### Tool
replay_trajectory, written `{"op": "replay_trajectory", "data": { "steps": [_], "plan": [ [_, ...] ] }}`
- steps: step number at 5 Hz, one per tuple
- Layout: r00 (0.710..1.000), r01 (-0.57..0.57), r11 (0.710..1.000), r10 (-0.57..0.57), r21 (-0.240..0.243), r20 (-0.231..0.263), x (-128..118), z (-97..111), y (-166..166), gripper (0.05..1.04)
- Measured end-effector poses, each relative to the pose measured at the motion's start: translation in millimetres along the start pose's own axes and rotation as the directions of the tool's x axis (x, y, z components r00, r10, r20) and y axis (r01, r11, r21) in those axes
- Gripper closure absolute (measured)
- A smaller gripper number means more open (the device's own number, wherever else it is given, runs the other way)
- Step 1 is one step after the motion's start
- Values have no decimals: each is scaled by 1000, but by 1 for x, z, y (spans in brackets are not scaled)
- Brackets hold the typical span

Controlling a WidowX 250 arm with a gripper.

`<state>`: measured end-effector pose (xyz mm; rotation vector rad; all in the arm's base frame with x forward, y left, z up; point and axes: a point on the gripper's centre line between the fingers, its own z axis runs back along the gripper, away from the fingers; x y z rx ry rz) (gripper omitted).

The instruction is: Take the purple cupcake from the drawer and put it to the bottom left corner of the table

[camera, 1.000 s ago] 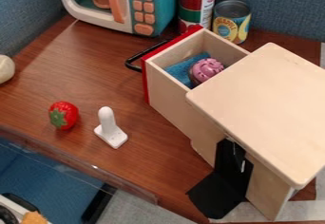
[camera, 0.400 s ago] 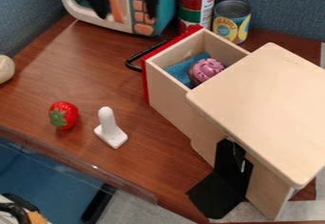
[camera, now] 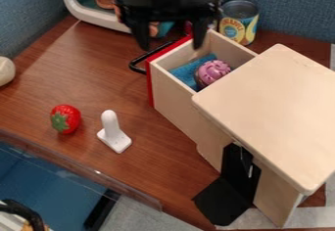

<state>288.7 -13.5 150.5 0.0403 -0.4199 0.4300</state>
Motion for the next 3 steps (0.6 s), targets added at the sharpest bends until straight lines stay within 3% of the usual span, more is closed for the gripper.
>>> {"op": "replay_trajectory", "data": {
  "steps": [1, 2, 3],
  "plan": [
    [999, -28, 999, 29, 21, -42, -17, -25, -27, 83],
    [993, -121, 993, 121, 5, -5, -6, -29, -41, 83],
    [955, -282, 958, 285, -51, 77, 7, -31, -45, 83]
  ]
}}
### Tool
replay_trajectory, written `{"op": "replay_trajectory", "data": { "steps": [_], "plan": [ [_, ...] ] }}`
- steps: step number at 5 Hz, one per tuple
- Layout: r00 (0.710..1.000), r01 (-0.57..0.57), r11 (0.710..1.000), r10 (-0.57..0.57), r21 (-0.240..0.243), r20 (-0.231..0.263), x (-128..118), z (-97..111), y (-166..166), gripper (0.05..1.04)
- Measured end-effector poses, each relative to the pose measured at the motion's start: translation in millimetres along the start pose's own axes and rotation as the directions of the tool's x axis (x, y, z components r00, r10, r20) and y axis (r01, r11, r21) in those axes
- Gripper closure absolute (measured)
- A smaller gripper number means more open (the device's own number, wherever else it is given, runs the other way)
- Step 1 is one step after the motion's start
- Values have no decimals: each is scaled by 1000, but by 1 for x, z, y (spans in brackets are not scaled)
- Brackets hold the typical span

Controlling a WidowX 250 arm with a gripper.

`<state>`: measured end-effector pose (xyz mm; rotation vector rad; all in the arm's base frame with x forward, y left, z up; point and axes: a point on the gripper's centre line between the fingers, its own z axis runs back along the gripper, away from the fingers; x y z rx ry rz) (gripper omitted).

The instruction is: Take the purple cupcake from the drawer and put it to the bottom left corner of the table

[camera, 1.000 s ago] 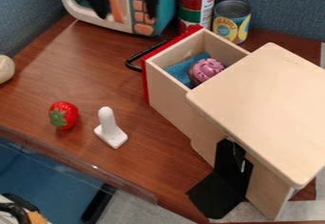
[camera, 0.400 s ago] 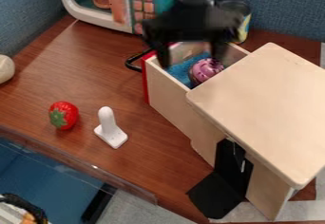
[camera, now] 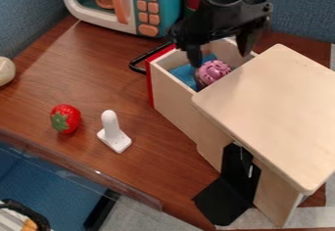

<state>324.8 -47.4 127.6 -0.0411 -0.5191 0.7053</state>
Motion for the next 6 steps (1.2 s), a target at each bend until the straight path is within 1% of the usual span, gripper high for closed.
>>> {"op": "replay_trajectory", "data": {
  "steps": [1, 2, 3, 4, 5, 6],
  "plan": [
    [991, -130, 991, 131, -29, 15, 6, -1, -2, 83],
    [977, -215, 976, 215, -42, 2, 15, 3, -4, 83],
    [962, -272, 962, 272, 9, -29, 13, -8, 2, 83],
    [952, -302, 952, 304, 45, -36, 13, -15, 3, 83],
    [936, -343, 934, 348, 98, -45, 9, -25, 7, 83],
    [923, -373, 920, 382, 121, -54, 5, -29, 9, 83]
  ]
}}
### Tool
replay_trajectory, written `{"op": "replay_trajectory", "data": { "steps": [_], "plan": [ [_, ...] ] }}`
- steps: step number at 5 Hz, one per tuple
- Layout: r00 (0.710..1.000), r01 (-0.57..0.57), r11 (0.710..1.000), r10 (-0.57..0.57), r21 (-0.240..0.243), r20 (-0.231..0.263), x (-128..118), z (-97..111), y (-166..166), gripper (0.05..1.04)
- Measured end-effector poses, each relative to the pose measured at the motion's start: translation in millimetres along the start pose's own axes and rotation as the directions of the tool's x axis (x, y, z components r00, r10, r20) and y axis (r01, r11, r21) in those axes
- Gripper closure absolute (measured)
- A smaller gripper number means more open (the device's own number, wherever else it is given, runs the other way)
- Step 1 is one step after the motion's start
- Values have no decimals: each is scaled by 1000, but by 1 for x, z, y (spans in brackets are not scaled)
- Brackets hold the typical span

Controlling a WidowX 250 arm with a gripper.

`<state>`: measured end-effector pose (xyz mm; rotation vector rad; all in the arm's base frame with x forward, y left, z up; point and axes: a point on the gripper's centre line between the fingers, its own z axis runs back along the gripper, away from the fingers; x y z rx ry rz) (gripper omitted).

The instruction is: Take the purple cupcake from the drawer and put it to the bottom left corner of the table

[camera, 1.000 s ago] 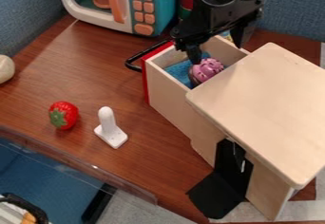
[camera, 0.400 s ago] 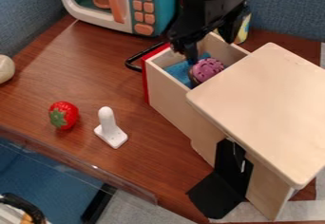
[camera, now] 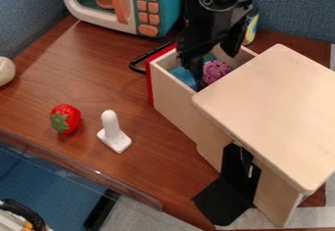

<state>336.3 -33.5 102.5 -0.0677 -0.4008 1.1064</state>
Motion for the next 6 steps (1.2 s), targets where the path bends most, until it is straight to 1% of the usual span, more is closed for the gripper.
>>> {"op": "replay_trajectory", "data": {
  "steps": [1, 2, 4, 5, 6],
  "plan": [
    [998, -55, 998, 55, 9, -30, 0, -2, 3, 83],
    [996, -82, 996, 82, 23, -34, -1, -5, 3, 83],
    [992, -119, 990, 122, 75, -32, -3, -19, 5, 83],
    [987, -158, 982, 161, 103, -26, -2, -22, 5, 113],
    [982, -182, 977, 186, 109, -28, 0, -22, 5, 189]
  ]
}}
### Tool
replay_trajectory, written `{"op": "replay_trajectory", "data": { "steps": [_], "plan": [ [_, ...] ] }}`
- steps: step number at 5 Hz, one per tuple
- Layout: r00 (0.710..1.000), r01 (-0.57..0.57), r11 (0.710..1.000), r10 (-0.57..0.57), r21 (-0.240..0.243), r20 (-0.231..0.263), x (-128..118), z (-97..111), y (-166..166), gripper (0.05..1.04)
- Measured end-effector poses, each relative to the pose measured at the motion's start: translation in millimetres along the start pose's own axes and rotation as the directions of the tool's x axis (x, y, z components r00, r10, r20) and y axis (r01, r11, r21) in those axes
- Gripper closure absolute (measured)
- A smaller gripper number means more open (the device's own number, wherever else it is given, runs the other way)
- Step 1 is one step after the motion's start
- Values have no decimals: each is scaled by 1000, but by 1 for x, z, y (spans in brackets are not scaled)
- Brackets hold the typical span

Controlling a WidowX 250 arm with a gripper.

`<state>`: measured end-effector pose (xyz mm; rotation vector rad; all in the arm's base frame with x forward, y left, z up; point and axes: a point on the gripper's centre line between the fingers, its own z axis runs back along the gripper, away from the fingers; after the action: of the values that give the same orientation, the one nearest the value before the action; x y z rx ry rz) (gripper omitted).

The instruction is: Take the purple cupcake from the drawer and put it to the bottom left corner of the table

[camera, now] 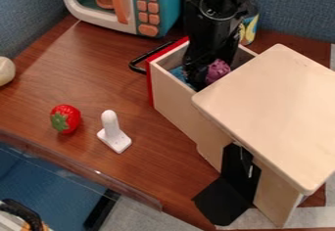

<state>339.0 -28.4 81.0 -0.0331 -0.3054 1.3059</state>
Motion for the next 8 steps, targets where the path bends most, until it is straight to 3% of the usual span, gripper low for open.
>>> {"op": "replay_trajectory", "data": {
  "steps": [1, 2, 3, 4, 5, 6, 7, 8],
  "plan": [
    [1000, 15, 1000, -15, -10, -14, -1, 3, -3, 189],
    [999, 31, 994, -35, -107, -32, 2, 34, -16, 189],
    [998, 14, 966, -28, -258, -52, 19, 82, -28, 189],
    [999, -10, 934, -5, -358, -40, 38, 118, -24, 189],
    [999, -27, 923, 31, -384, 5, 70, 126, 1, 189],
    [997, -19, 933, 43, -361, 59, 89, 118, 23, 189],
    [985, -68, 942, 116, -330, 126, 131, 102, 61, 189],
    [980, -60, 953, 113, -298, 162, 155, 85, 88, 189]
  ]
}}
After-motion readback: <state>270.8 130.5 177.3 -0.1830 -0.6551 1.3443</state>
